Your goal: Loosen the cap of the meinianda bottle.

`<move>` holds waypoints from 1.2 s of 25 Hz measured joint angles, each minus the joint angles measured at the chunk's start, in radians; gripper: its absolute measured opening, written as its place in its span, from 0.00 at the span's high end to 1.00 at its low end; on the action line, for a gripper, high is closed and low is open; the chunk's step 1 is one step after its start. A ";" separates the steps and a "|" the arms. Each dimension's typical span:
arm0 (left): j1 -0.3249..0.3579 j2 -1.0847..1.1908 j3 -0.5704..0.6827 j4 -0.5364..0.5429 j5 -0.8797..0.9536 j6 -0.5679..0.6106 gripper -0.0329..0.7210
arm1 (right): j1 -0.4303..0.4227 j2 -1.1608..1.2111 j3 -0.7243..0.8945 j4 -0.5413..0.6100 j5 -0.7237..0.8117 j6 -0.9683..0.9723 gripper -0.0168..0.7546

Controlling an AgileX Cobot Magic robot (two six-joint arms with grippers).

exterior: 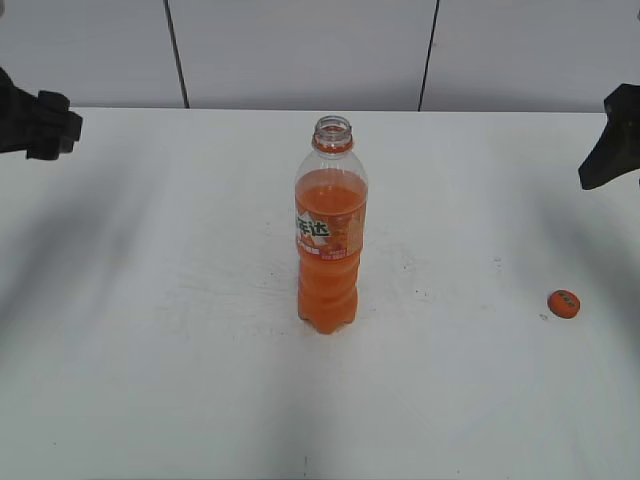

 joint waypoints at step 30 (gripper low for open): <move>0.000 -0.074 0.000 -0.667 0.657 0.745 0.18 | 0.000 -0.001 -0.001 -0.053 0.201 -0.007 0.31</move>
